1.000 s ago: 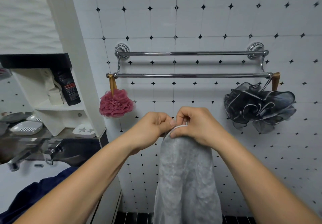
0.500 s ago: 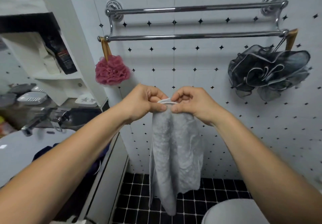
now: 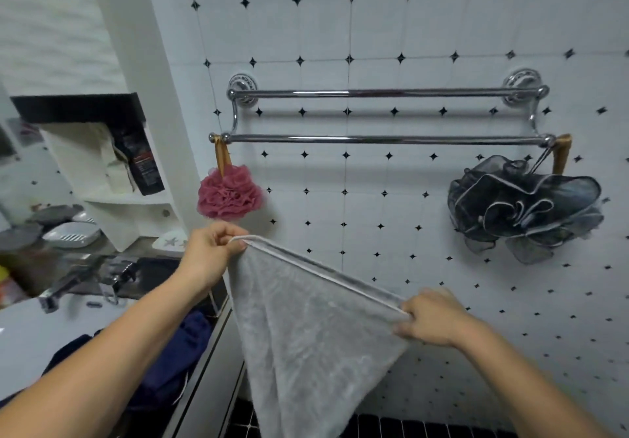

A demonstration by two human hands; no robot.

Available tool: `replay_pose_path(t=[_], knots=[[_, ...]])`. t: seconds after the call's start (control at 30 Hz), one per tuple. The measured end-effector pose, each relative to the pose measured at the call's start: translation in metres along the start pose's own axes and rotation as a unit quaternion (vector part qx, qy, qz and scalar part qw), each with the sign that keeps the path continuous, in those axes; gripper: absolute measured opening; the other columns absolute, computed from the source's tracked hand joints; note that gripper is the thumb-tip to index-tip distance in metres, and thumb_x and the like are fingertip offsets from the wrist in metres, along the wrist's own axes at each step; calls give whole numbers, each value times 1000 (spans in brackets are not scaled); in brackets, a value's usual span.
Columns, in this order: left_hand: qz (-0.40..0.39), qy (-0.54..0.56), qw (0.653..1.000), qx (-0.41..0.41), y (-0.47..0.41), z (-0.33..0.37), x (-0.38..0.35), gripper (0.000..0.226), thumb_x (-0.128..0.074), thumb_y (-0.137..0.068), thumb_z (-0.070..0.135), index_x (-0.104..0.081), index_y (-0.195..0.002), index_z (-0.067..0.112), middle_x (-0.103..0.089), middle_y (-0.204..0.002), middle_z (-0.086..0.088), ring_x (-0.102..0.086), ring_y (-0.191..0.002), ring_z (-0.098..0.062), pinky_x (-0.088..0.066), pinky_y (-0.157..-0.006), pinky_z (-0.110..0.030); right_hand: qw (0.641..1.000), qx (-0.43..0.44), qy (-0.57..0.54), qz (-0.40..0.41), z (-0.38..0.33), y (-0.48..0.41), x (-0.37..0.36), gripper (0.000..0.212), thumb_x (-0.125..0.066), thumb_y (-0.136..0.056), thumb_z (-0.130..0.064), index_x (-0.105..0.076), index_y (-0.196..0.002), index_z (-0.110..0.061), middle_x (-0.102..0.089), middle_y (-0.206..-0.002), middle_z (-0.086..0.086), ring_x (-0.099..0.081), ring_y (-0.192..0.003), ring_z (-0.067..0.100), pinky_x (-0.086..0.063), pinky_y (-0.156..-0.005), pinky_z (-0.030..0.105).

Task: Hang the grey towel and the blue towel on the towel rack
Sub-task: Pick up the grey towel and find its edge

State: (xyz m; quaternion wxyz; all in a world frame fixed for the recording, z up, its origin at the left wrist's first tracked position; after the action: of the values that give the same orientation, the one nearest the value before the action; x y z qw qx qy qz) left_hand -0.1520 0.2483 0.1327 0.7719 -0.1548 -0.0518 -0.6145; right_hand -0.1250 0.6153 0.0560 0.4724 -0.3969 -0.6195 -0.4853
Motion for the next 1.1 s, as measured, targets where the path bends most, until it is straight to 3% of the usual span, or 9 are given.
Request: replay_pose_path(t=[0.17,0.3,0.37,0.43,0.53,0.7,0.87,0.97,1.1], knots=[[2,-67,998,-4,-18,-18,25,15,-67,-88,3,-70,-79,15,-64,-69,-3,-58,-68,-18,-45,-64,-29,986,-39,85,138,5,-3,64,35,-53,-76,-65,-49,-63,-33,-40,-78,-8,-41,-93,22,-33,-81,35],[4,-149,987,-50,-33,-9,42,18,-69,-87,12,-68,-74,25,-64,-60,7,-57,-59,-13,-43,-57,-29,969,-46,55,238,-9,8,111,40,-59,-70,-71,-47,-96,-43,-53,-80,-13,-45,-82,12,-32,-78,32],[-16,-154,986,-68,-41,-2,46,19,-67,-88,10,-66,-74,23,-60,-51,7,-53,-46,-10,-41,-47,-27,961,-79,50,262,-13,12,129,39,-61,-70,-70,-48,-99,-46,-57,-84,-12,-46,-84,13,-33,-79,32],[-51,-134,987,-78,-46,6,43,16,-62,-91,6,-62,-78,16,-59,-47,2,-56,-39,-14,-42,-41,-25,954,-109,89,265,-19,16,146,31,-62,-71,-67,-53,-83,-40,-54,-78,-13,-42,-84,13,-30,-76,34],[-78,-65,993,-58,-51,11,40,12,-52,-96,2,-56,-87,8,-64,-57,-9,-71,-53,-28,-51,-44,-32,956,-131,83,250,-24,20,162,31,-67,-71,-61,-53,-79,-35,-55,-83,-9,-44,-86,15,-31,-74,35],[-82,-23,995,-44,-51,3,38,12,-48,-99,1,-51,-89,8,-64,-76,-20,-74,-66,-31,-60,-73,-48,971,-119,25,207,-23,31,175,18,-72,-75,-37,-61,-90,-36,-64,-92,-5,-57,-90,19,-36,-70,32],[-96,-49,992,-59,-44,-6,38,17,-52,-96,0,-56,-88,14,-63,-76,-12,-74,-66,-28,-62,-66,-33,970,-125,36,207,-24,32,173,16,-75,-75,-35,-59,-76,-36,-63,-79,-7,-56,-80,20,-36,-69,32],[-121,-52,988,-74,-38,-3,37,20,-57,-94,0,-66,-89,18,-65,-79,-10,-74,-67,-26,-62,-68,-28,961,-124,53,239,-22,31,168,18,-74,-76,-37,-63,-90,-36,-68,-89,-4,-59,-86,22,-36,-70,33],[-128,-99,984,-68,-33,-4,34,12,-58,-95,6,-66,-86,10,-67,-73,-13,-74,-68,-29,-62,-73,-40,944,-79,180,265,-27,29,155,32,-62,-83,-35,-58,-115,-38,-70,-100,-4,-60,-98,22,-34,-74,35]])
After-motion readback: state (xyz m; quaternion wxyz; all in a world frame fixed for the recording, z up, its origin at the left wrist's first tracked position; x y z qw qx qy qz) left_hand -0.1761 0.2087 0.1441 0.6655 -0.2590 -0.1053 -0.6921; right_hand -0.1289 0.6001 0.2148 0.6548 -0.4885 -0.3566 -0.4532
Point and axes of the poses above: each hand's wrist, its own y-axis away from the middle knuckle, its own x-axis out of the back of the hand, z = x × y, the point moved 2 cm from there along -y, towards the middle knuckle
